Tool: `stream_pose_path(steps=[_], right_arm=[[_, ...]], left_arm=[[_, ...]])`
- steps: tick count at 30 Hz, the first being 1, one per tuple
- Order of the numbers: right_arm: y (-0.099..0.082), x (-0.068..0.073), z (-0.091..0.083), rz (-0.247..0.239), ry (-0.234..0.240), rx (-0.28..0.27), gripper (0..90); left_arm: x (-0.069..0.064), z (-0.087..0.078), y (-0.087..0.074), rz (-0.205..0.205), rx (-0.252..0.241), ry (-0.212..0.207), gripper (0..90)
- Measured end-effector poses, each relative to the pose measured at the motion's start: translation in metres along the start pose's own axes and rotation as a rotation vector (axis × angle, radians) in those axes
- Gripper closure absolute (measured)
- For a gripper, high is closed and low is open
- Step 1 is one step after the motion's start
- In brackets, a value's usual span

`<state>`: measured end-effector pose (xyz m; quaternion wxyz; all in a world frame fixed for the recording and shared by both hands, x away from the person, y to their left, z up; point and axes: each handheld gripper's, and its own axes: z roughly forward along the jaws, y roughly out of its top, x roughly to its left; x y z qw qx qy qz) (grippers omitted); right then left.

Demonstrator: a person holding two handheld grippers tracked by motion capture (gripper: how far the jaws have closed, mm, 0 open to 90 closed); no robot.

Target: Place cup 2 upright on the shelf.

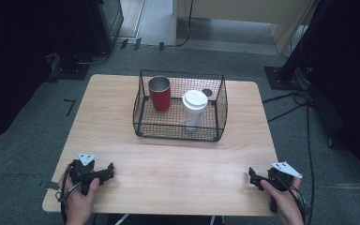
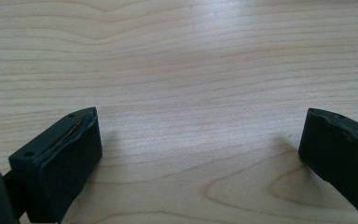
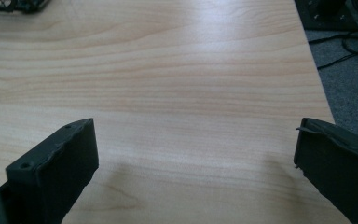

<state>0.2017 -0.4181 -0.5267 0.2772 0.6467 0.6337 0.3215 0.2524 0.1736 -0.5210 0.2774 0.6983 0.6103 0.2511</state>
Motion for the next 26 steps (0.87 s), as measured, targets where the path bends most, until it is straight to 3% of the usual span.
stream_pose_path(steps=[7,11,26], right_arm=[[0.0009,-0.0001,0.005,-0.045,-0.003,0.075,0.0],[0.0011,0.0001,0.0055,-0.066,0.017,0.076,0.0],[0.001,0.0002,0.0056,-0.067,0.019,0.077,0.0]], left_arm=[[-0.0001,0.0,0.0,-0.001,0.0,0.0,0.0],[-0.0001,0.0,0.0,-0.001,0.0,0.0,0.0],[-0.0001,0.0,0.0,-0.001,0.0,0.0,0.0]])
